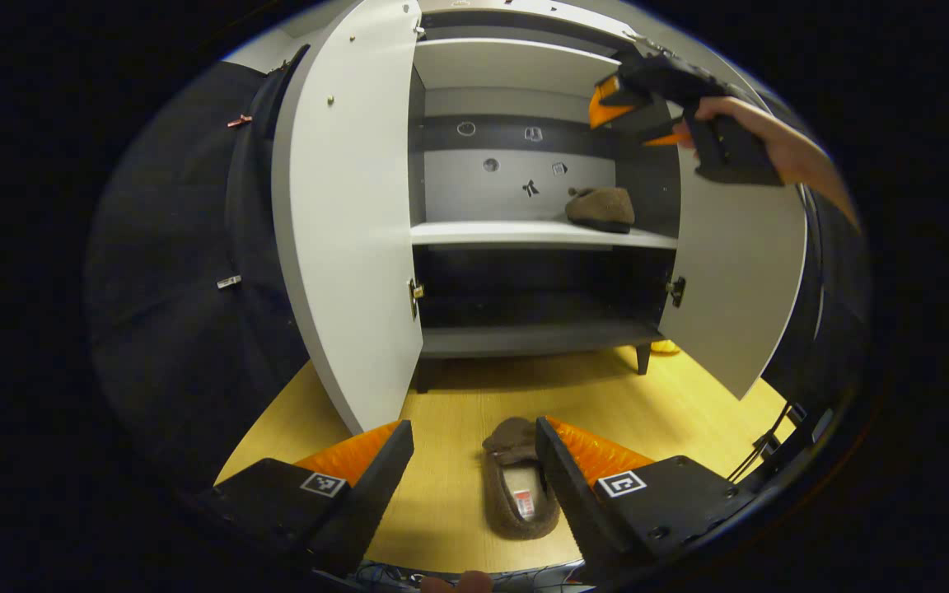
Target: Grab one shoe with the right hand and put it into the shoe cabinet, grab the other shoe with the left hand and put it into the shoe cabinet; then close the right door with the right hand and the left door with the left hand.
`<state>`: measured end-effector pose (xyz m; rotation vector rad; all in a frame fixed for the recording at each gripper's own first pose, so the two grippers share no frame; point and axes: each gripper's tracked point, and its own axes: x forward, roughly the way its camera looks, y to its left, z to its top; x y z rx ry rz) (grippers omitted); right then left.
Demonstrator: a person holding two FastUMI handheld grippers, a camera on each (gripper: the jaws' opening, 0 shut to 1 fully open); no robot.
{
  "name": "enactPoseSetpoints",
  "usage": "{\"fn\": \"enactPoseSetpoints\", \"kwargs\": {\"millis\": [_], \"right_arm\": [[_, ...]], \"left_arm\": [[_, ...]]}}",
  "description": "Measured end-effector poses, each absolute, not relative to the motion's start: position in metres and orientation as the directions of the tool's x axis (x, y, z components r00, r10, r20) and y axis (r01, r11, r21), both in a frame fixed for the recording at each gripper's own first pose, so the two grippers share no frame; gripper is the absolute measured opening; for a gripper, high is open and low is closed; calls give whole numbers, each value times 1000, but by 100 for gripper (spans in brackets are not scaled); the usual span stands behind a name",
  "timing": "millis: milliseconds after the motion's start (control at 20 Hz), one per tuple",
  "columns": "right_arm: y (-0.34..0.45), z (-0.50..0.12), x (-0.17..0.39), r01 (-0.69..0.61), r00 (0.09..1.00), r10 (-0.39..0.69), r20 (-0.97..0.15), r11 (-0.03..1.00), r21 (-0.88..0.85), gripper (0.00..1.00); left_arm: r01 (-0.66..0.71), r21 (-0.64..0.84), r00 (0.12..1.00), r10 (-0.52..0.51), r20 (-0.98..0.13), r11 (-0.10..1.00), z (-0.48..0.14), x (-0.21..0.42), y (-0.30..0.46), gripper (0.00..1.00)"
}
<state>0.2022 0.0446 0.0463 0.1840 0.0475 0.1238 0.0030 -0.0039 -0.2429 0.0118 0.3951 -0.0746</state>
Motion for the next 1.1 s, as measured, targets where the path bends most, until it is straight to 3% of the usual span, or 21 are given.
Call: {"fn": "enactPoseSetpoints", "kwargs": {"millis": [300, 750, 850, 900, 1050, 1100], "right_arm": [[22, 61, 129, -121, 993, 119, 25, 979, 164, 100], [-11, 41, 70, -101, 995, 102, -12, 992, 80, 98], [-18, 33, 66, -88, 996, 90, -22, 994, 59, 98], [-22, 27, 67, -79, 996, 80, -33, 996, 37, 98], [-24, 11, 64, -75, 994, 77, -82, 997, 24, 98], [-25, 11, 64, -77, 993, 80, -85, 996, 33, 99]], "left_arm": [[156, -45, 865, -158, -477, 987, -324, 21, -23, 95], [195, 37, 808, -139, -572, 980, -413, 73, -29, 90], [202, 17, 805, -156, -573, 979, -418, 85, -35, 81], [197, 22, 809, -150, -569, 980, -422, 93, -35, 69], [202, 36, 811, -147, -566, 979, -428, 109, -38, 65], [209, 34, 810, -154, -565, 977, -429, 113, -41, 58]]}}
